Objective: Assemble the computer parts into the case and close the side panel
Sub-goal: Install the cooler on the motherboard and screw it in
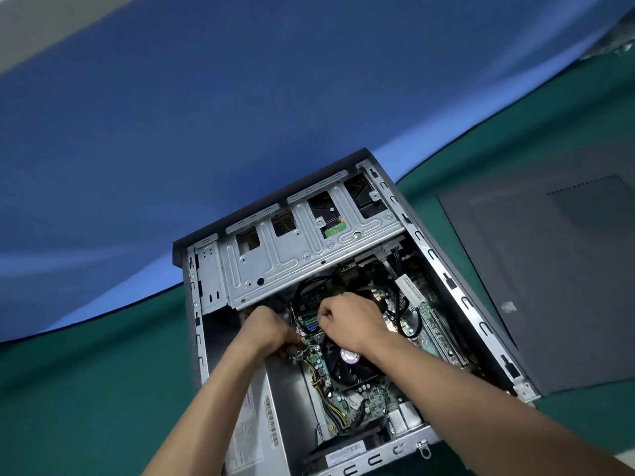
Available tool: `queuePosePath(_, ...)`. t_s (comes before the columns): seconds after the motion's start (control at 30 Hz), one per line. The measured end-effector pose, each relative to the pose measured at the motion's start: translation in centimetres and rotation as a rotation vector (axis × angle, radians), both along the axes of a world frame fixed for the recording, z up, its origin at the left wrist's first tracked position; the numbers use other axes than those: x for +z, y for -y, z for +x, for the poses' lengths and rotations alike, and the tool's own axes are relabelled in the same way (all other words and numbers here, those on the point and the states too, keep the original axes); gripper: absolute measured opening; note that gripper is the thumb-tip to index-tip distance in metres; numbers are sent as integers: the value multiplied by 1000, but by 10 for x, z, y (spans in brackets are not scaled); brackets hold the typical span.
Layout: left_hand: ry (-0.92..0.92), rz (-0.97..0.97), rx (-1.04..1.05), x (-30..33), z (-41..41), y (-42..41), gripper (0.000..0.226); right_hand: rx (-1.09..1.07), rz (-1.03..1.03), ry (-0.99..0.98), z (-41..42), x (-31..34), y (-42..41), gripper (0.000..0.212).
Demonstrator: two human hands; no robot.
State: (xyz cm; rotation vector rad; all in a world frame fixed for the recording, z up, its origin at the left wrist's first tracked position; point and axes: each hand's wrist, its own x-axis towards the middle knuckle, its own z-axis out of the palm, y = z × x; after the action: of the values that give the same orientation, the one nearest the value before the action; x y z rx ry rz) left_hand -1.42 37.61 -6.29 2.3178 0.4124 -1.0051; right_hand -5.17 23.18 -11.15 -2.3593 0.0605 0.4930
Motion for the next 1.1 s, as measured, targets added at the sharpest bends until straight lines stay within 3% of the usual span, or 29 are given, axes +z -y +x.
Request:
queuePosePath(0.27,-172,302,-329,-16,19,1,33,-30,29,-1,0,2,1,22)
queuePosePath(0.53,-192,119,-336,-21,21,0,29,-53,42,6,1,2,0,20)
queuePosePath(0.67,-176,187,-456,-24,22,0,35,-68,33,3,1,1,-2,19)
queuePosePath(0.77,-172,213,-505,-27,20,-1,27,-69,20,-4,2,1,-3,19)
queuePosePath(1.1,-198,186,-395,-33,21,-1,30,-57,-6,14,3,-1,-4,20)
